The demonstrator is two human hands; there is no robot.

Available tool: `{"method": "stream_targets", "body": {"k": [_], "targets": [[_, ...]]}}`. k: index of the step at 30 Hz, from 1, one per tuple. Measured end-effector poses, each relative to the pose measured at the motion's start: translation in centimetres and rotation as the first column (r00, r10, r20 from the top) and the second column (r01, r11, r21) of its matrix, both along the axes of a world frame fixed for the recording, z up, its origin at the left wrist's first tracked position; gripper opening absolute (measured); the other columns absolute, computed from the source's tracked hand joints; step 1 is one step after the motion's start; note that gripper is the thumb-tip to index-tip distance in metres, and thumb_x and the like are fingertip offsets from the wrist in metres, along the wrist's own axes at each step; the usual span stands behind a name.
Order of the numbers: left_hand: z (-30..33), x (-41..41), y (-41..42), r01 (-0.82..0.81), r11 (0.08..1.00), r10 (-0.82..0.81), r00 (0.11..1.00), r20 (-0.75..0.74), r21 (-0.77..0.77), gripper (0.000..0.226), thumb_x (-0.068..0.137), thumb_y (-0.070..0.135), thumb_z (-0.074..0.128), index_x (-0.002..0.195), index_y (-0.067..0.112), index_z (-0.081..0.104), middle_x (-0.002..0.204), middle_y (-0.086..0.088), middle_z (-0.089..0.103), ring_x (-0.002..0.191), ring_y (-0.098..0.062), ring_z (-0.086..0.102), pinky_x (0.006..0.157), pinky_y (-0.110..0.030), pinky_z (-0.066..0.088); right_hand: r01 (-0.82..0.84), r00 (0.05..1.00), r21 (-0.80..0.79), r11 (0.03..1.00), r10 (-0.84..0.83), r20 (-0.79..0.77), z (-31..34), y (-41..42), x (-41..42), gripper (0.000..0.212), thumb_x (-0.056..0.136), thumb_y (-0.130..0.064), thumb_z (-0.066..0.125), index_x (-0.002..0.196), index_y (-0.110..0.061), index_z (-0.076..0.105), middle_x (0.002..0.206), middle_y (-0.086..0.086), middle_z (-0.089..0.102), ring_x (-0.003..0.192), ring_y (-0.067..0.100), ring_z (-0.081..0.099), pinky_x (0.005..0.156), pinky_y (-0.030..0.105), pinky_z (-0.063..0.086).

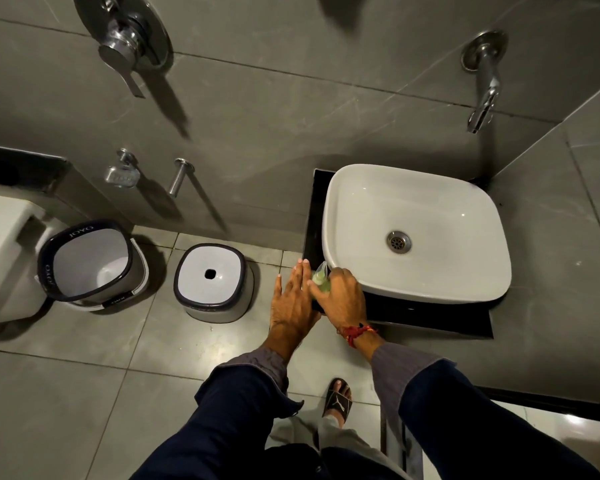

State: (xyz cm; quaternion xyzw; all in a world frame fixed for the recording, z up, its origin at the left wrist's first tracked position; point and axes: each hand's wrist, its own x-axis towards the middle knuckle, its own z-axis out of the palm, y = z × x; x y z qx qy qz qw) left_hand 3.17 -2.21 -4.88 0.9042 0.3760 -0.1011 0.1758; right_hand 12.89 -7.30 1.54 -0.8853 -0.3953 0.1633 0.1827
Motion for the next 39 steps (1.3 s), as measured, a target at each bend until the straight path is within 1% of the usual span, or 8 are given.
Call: {"method": "stream_targets", "body": {"k": [3, 7, 11, 15, 24, 28, 33, 39], "targets": [[0.0, 0.1, 0.0, -0.021, 1.0, 0.021, 1.0, 0.003, -0.005, 0.103, 0.097, 0.053, 0.055, 0.158, 0.008, -0.016, 0.17, -0.009, -0.011, 0.158, -0.022, -0.005, 0.128, -0.052, 0.007, -0.109, 0.991, 0.113, 0.988, 0.099, 0.087, 0.5, -1.2, 1.1, 0.053, 0.082, -0.035, 0.069, 0.126, -0.012, 0.051, 0.102, 0.011, 0.065, 0.082, 0.027, 0.066, 0.063, 0.033, 0.057], [-0.1, 0.3, -0.1, -0.042, 0.999, 0.042, 0.999, 0.001, -0.009, 0.108, 0.095, 0.05, 0.06, 0.158, 0.009, -0.016, 0.171, -0.01, -0.01, 0.158, -0.022, -0.003, 0.128, -0.051, 0.005, -0.3, 0.938, -0.014, 0.954, 0.297, 0.18, 0.9, -2.1, 2.3, 0.072, 0.079, -0.022, 0.064, 0.146, -0.031, 0.037, 0.098, 0.006, 0.056, 0.076, 0.018, 0.057, 0.057, 0.027, 0.05], [-0.2, 0.4, -0.3, -0.062, 0.998, 0.063, 0.998, 0.007, -0.008, 0.108, 0.094, 0.05, 0.061, 0.159, 0.009, -0.015, 0.171, -0.01, -0.008, 0.158, -0.022, -0.002, 0.128, -0.051, 0.005, -0.237, 0.959, 0.022, 0.971, 0.23, 0.166, 0.9, -2.3, 1.9, 0.05, 0.08, -0.019, 0.062, 0.13, -0.015, 0.056, 0.105, 0.01, 0.061, 0.087, 0.028, 0.065, 0.069, 0.036, 0.06], [-0.3, 0.5, -0.3, -0.06, 0.998, 0.06, 0.998, 0.004, 0.0, 0.108, 0.094, 0.05, 0.061, 0.159, 0.009, -0.015, 0.171, -0.011, -0.009, 0.158, -0.023, -0.003, 0.128, -0.051, 0.004, -0.222, 0.957, 0.117, 0.968, 0.194, 0.215, 0.6, -2.7, 0.9, 0.019, 0.089, -0.019, 0.067, 0.101, -0.005, 0.068, 0.092, 0.013, 0.067, 0.074, 0.029, 0.066, 0.061, 0.035, 0.059], [-0.3, 0.4, -0.5, -0.052, 0.999, 0.052, 0.998, 0.018, -0.003, 0.096, 0.1, 0.052, 0.048, 0.159, 0.007, -0.012, 0.17, -0.012, -0.009, 0.158, -0.024, -0.002, 0.126, -0.051, 0.001, -0.244, 0.948, 0.145, 0.959, 0.205, 0.243, 0.2, -2.1, -0.7, 0.016, 0.095, -0.018, 0.065, 0.094, -0.002, 0.069, 0.086, 0.015, 0.069, 0.069, 0.028, 0.068, 0.059, 0.035, 0.061], [0.0, 0.4, -0.3, -0.04, 0.999, 0.04, 0.999, 0.018, -0.017, 0.098, 0.098, 0.054, 0.051, 0.159, 0.007, -0.011, 0.17, -0.013, -0.008, 0.158, -0.026, 0.001, 0.127, -0.052, 0.004, -0.211, 0.967, 0.147, 0.966, 0.185, 0.174, -0.2, -3.1, -0.7, 0.019, 0.098, -0.02, 0.056, 0.107, -0.006, 0.066, 0.096, 0.014, 0.071, 0.08, 0.029, 0.07, 0.068, 0.037, 0.062], [-0.1, -0.8, 0.2, 0.037, 0.999, -0.036, 0.994, 0.101, -0.006, 0.103, 0.097, 0.049, 0.059, 0.159, 0.009, -0.013, 0.171, -0.009, -0.006, 0.158, -0.023, 0.004, 0.128, -0.051, 0.01, -0.25, 0.968, -0.065, 0.966, 0.251, 0.002, -1.7, -4.0, -0.4, 0.049, 0.1, -0.021, 0.052, 0.146, -0.01, 0.038, 0.152, 0.014, 0.044, 0.116, 0.037, 0.063, 0.097, 0.046, 0.055], [-1.1, -2.9, 0.3, 0.112, 0.99, -0.091, 0.969, 0.229, -0.083, 0.095, 0.099, 0.035, 0.056, 0.159, 0.016, -0.015, 0.171, -0.005, -0.006, 0.156, -0.023, 0.014, 0.125, -0.045, 0.017, -0.245, 0.968, -0.096, 0.965, 0.249, 0.037, -3.3, -3.3, 0.1, 0.053, 0.101, -0.021, 0.052, 0.148, -0.004, 0.032, 0.154, 0.015, 0.04, 0.109, 0.037, 0.067, 0.092, 0.044, 0.059]]}}
